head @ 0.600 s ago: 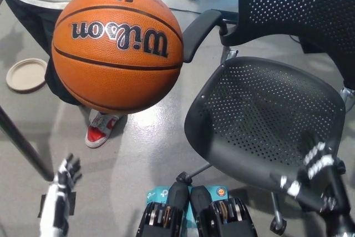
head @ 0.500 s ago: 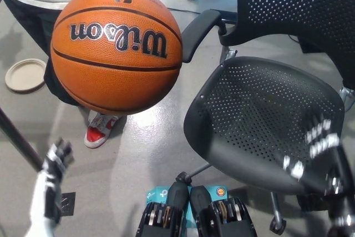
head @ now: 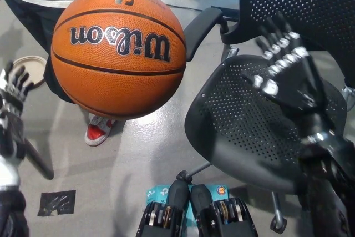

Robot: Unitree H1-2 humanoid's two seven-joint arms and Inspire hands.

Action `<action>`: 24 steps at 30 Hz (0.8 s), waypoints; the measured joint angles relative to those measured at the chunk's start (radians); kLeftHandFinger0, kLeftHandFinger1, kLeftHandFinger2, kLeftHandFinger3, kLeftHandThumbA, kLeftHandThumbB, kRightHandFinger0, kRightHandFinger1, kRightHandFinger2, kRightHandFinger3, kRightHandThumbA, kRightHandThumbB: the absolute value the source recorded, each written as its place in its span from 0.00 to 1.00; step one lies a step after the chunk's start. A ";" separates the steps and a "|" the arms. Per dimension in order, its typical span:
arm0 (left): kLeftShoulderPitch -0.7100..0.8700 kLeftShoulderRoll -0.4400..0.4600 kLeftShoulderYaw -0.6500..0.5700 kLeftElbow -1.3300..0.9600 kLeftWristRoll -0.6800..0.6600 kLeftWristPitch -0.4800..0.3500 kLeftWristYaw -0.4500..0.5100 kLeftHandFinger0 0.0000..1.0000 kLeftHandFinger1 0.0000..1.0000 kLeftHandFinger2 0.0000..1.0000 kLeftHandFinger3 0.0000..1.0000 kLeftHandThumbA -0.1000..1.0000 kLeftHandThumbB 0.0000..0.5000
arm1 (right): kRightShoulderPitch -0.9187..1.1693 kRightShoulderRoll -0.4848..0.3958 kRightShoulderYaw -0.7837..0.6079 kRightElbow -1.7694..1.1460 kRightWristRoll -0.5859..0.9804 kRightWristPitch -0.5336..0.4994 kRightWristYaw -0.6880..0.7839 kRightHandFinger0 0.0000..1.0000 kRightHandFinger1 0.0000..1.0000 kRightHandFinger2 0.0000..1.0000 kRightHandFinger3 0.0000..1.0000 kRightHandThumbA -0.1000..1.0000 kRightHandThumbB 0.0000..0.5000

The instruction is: The robot grabs the basketball from a person using both hands and then drops it on the black chair in the front

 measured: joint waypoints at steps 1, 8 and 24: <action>-0.012 0.003 0.002 -0.004 0.000 0.011 0.000 1.00 1.00 1.00 1.00 1.00 0.43 | -0.017 0.006 0.001 0.026 0.004 0.007 0.006 1.00 1.00 1.00 1.00 1.00 0.81; -0.059 0.002 0.003 -0.018 0.000 0.062 0.000 1.00 1.00 1.00 1.00 1.00 0.31 | -0.110 0.053 0.002 0.197 0.020 0.024 0.040 1.00 1.00 1.00 1.00 1.00 0.86; -0.090 -0.038 -0.056 -0.027 0.013 0.124 0.002 1.00 1.00 1.00 1.00 1.00 0.31 | -0.148 0.167 -0.009 0.288 0.070 0.055 0.119 1.00 1.00 1.00 1.00 1.00 0.97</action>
